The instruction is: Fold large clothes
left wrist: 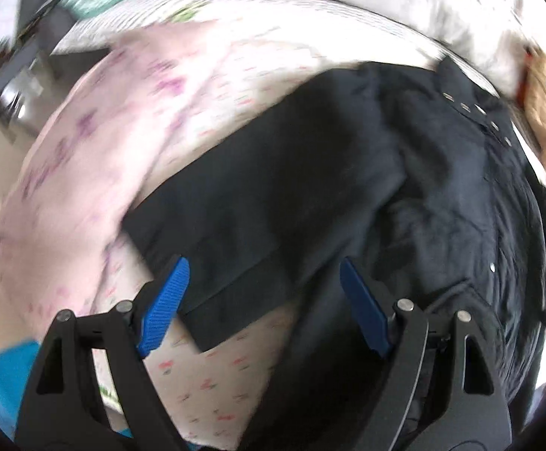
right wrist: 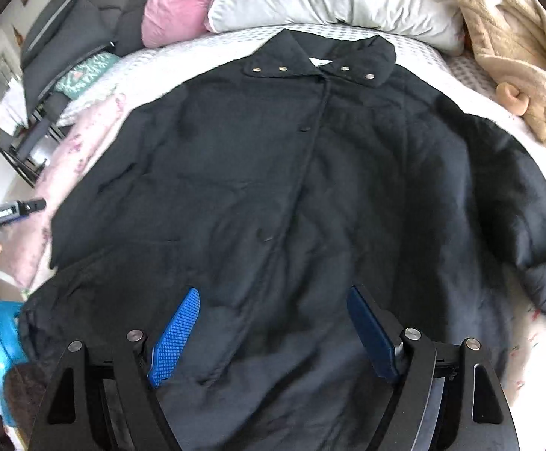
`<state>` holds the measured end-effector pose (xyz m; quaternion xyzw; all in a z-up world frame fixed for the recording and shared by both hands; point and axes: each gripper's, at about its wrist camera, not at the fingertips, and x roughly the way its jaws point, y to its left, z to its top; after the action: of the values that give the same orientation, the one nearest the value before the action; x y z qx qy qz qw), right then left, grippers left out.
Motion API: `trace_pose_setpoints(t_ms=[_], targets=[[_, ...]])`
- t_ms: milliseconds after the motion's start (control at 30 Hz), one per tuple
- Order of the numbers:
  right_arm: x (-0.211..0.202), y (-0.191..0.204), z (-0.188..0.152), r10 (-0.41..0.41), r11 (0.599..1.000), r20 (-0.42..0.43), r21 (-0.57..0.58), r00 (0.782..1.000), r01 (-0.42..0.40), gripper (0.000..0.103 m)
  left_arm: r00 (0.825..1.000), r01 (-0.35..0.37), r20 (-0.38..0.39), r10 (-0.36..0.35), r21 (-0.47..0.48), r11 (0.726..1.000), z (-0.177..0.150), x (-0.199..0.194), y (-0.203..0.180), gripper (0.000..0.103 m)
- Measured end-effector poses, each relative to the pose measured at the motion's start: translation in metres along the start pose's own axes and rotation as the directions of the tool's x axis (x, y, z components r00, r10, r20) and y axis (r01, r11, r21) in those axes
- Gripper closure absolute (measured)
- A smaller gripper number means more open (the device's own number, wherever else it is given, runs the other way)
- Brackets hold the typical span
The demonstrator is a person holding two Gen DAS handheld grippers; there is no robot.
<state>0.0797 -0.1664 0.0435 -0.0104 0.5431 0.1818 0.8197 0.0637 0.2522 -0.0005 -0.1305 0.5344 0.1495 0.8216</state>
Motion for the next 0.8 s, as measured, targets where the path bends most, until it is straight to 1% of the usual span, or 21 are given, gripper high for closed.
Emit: trace_pose_setpoints(t_ms=[33,100,167,233,300,367,433,467,500,533,567,600,633,667,700,733,800], targets=[[0.002,0.002,-0.003,0.01,1.0,-0.007,0.005,1.0,-0.01,0.021,1.0,0.008,-0.008,-0.008,-0.034,0.999,-0.004,0.003,0.011,0.02],[0.007,0.008,-0.005,0.0,1.0,-0.035,-0.012,0.999,0.0,0.021,0.999,0.046,-0.016,-0.049,-0.115,0.992,-0.014,0.011,0.035,0.021],[0.006,0.013,-0.005,-0.02,0.999,-0.025,-0.04,1.0,0.019,0.021,0.996,0.089,-0.012,-0.093,-0.195,0.977,-0.025,0.022,0.053,0.02],[0.006,0.015,-0.007,-0.037,0.998,-0.011,-0.06,0.999,0.036,0.021,0.993,0.107,-0.022,-0.116,-0.249,0.963,-0.033,0.037,0.063,0.021],[0.008,0.014,-0.007,-0.025,0.999,-0.014,-0.049,1.0,0.024,0.021,0.991,0.108,-0.043,-0.126,-0.286,0.952,-0.038,0.057,0.067,0.021],[0.01,0.012,-0.007,-0.006,1.0,-0.022,-0.029,1.0,0.005,0.021,0.992,0.089,-0.062,-0.113,-0.308,0.947,-0.041,0.074,0.069,0.021],[0.014,0.009,-0.006,0.007,1.0,-0.03,-0.007,1.0,-0.007,0.021,0.992,0.088,-0.059,-0.112,-0.321,0.943,-0.043,0.088,0.07,0.023],[0.016,0.008,-0.006,0.007,1.0,-0.032,0.001,0.999,-0.007,0.021,0.993,0.094,-0.042,-0.114,-0.325,0.941,-0.044,0.09,0.07,0.032],[0.017,0.007,-0.006,0.003,1.0,-0.033,0.005,0.999,-0.003,0.021,0.993,0.102,-0.016,-0.114,-0.324,0.941,-0.043,0.089,0.069,0.05],[0.018,0.006,-0.006,-0.003,1.0,-0.034,0.006,0.999,0.003,0.021,0.996,0.086,-0.002,-0.091,-0.314,0.945,-0.042,0.086,0.068,0.061],[0.019,0.005,-0.006,-0.009,1.0,-0.036,0.005,0.999,0.009,0.021,0.998,0.066,0.013,-0.065,-0.297,0.953,-0.039,0.08,0.066,0.082],[0.02,0.005,-0.007,-0.014,1.0,-0.037,0.003,0.999,0.014,0.021,0.997,0.067,0.042,-0.057,-0.278,0.958,-0.036,0.072,0.063,0.085],[0.021,0.004,-0.007,-0.021,1.0,-0.038,0.001,0.999,0.021,0.021,0.995,0.055,0.09,-0.033,-0.258,0.964,-0.031,0.058,0.058,0.086],[0.022,0.003,-0.007,-0.028,1.0,-0.039,0.001,0.999,0.028,0.021,0.988,0.044,0.153,-0.008,-0.23,0.972,-0.025,0.04,0.053,0.087],[0.024,0.002,-0.007,-0.034,0.999,-0.042,0.0,0.999,0.034,0.021,0.979,0.041,0.202,0.002,-0.208,0.977,-0.02,0.026,0.049,0.087],[0.025,0.002,-0.008,-0.037,0.999,-0.044,0.0,0.998,0.037,0.021,0.966,0.032,0.257,0.017,-0.186,0.982,-0.013,0.008,0.045,0.088],[0.028,0.0,-0.008,-0.042,0.999,-0.051,0.002,0.998,0.042,0.021,0.933,-0.004,0.354,0.058,-0.149,0.989,0.002,-0.024,0.04,0.089]])
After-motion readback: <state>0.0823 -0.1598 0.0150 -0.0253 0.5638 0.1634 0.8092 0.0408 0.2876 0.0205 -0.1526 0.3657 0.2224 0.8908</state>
